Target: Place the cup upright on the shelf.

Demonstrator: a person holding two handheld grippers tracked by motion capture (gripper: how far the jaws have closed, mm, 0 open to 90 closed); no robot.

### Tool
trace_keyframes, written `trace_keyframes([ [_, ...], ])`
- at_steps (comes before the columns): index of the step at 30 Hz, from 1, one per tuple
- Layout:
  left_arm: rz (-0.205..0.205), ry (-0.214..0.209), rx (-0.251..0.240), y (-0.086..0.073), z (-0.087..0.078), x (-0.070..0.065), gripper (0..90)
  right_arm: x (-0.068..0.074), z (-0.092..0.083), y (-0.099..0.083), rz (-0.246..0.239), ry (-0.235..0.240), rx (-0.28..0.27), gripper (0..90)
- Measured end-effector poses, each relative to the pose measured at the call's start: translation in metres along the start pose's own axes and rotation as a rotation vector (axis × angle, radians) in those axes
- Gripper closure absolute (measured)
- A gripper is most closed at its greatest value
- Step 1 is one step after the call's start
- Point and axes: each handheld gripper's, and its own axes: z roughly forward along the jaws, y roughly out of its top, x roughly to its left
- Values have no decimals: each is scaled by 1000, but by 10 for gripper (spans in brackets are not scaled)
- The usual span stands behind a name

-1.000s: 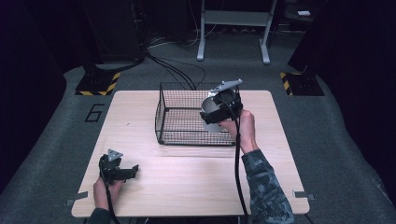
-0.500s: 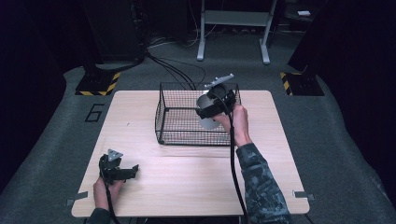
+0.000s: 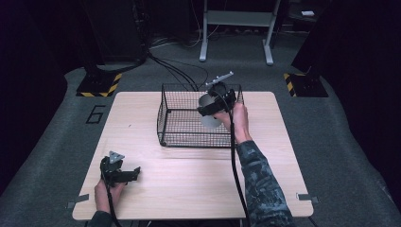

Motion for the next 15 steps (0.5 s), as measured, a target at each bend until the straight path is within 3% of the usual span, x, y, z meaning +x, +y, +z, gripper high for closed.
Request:
trace_keyframes([
  [10,0,0,0,0,0,0,22,-11,21,-1,43,7,27,55],
  [15,1,-1,0,0,0,0,22,-14,31,-2,42,5,48,55],
])
